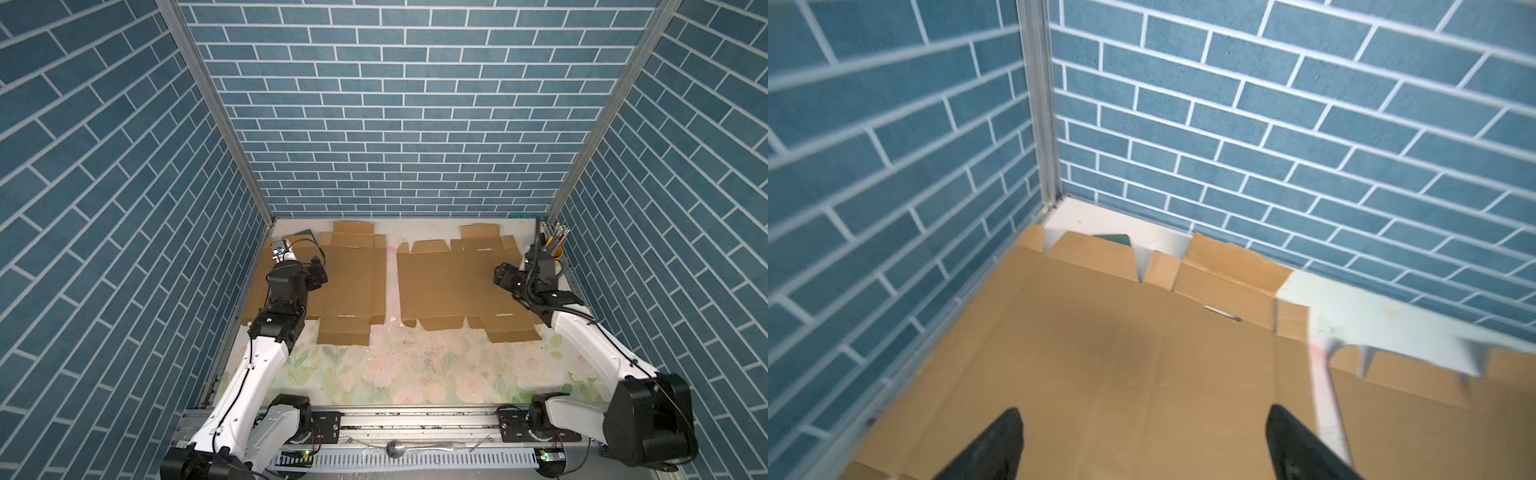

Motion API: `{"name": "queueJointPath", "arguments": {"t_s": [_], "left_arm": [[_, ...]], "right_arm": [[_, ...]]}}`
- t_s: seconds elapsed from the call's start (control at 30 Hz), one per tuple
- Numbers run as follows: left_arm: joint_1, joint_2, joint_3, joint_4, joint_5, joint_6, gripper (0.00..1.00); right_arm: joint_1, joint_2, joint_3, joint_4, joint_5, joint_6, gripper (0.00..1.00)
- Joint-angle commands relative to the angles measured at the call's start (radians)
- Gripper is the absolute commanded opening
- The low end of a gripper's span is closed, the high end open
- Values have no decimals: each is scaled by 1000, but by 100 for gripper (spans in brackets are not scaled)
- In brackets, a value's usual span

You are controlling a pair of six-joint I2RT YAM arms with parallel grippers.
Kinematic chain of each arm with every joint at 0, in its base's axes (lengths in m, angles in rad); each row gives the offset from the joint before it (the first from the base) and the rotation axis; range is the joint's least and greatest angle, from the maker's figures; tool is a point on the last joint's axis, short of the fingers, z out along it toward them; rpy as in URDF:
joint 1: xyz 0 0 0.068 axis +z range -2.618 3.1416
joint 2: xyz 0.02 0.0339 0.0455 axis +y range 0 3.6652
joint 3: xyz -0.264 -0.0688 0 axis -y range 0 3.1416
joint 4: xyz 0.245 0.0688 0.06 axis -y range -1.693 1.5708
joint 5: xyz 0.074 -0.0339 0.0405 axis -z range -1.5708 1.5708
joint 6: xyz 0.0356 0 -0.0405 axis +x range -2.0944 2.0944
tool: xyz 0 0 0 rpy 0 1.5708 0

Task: Fold the paper box

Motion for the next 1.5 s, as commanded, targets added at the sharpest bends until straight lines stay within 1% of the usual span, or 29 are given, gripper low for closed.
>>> {"name": "queueJointPath", "arguments": {"t_s": [0.0, 0.03, 0.07, 0.17, 0.2, 0.27, 0.33, 0.4, 0.6, 0.77, 0.9, 1.03, 1.27, 1.33, 1.47], "left_arm": [[-1, 91, 54, -168, 256, -49, 75], [-17, 118, 59, -172, 279, -52, 73], [-47, 149, 65, -184, 270, -51, 72], [-143, 224, 62, -185, 200, -37, 72], [-159, 247, 55, -171, 195, -42, 73], [-163, 285, 39, -140, 201, -72, 73], [-162, 315, 26, -119, 195, -90, 71], [-162, 346, 8, -82, 223, -105, 69], [-160, 429, -66, 14, 280, -178, 53], [-157, 437, -132, 64, 266, -208, 47], [-153, 442, -169, 75, 258, -212, 43], [-151, 440, -212, 97, 258, -229, 39], [-151, 458, -271, 155, 273, -255, 33], [-151, 464, -278, 159, 277, -258, 33], [-151, 457, -280, 159, 279, -257, 32]], "right_arm": [[128, 88, 81, -51, -79, 185, 73], [168, 121, 96, -36, -81, 210, 71], [218, 165, 122, -23, -82, 231, 69], [337, 305, 214, 15, -81, 274, 64], [365, 357, 247, 38, -120, 290, 62], [400, 453, 315, 88, -158, 329, 57], [419, 539, 380, 125, -193, 356, 53], [434, 629, 464, 138, -230, 375, 51], [438, 827, 671, 107, -264, 380, 52], [433, 951, 789, 100, -260, 372, 54], [435, 1020, 834, 113, -268, 384, 54], [442, 1049, 837, 124, -242, 408, 55], [468, 1101, 878, 166, -262, 428, 54], [473, 1114, 891, 185, -276, 435, 52], [483, 1104, 874, 260, -291, 433, 44]]}}
